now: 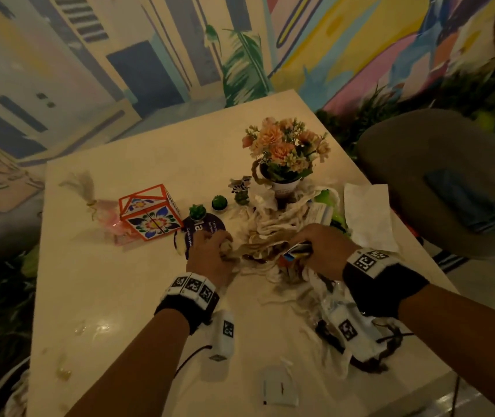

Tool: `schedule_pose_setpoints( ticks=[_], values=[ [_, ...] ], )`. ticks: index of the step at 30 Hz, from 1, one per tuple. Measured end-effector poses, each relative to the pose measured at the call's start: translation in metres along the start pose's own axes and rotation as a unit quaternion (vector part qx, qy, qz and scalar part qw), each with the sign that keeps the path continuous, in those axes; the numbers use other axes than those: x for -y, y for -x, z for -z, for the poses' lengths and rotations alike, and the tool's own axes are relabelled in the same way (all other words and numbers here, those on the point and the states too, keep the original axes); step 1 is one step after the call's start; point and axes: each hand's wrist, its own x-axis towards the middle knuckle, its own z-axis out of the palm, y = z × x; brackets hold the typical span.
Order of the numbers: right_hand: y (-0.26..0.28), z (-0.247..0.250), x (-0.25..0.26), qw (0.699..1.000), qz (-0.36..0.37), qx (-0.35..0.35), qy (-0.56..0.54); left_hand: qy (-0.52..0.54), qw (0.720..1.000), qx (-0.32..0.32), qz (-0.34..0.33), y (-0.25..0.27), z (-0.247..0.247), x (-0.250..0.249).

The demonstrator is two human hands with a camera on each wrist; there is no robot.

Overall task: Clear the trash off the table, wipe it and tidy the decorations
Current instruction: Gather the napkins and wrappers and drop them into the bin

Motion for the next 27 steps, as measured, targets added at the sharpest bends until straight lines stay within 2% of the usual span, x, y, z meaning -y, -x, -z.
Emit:
schedule_pose_setpoints(
  ticks=[4, 9, 12, 19, 24, 27],
  values=[
    [0.013, 0.018, 0.016, 0.998, -0.001, -0.047, -0.042, 0.104, 0.993, 0.033, 0.033, 0.011, 0.021, 0.011],
    [0.029, 0.042, 0.057, 0.984, 0.014, -0.117, -0.136, 0.214, 0.975, 0.008, 0.065, 0.031, 0.064, 0.023],
    [0.040, 0.046, 0.087, 0.973, 0.046, -0.154, -0.165, 0.284, 0.958, 0.003, 0.047, 0.051, 0.095, 0.033],
    [0.046, 0.004, 0.163, 0.964, 0.077, -0.153, -0.206, 0.318, 0.948, 0.016, 0.022, 0.100, 0.169, 0.088],
    [0.044, -0.038, 0.212, 0.962, 0.119, -0.144, -0.200, 0.315, 0.948, -0.005, 0.047, 0.126, 0.211, 0.153],
    [0.039, -0.056, 0.232, 0.966, 0.148, -0.115, -0.177, 0.321, 0.944, -0.027, 0.075, 0.142, 0.224, 0.184]
  ],
)
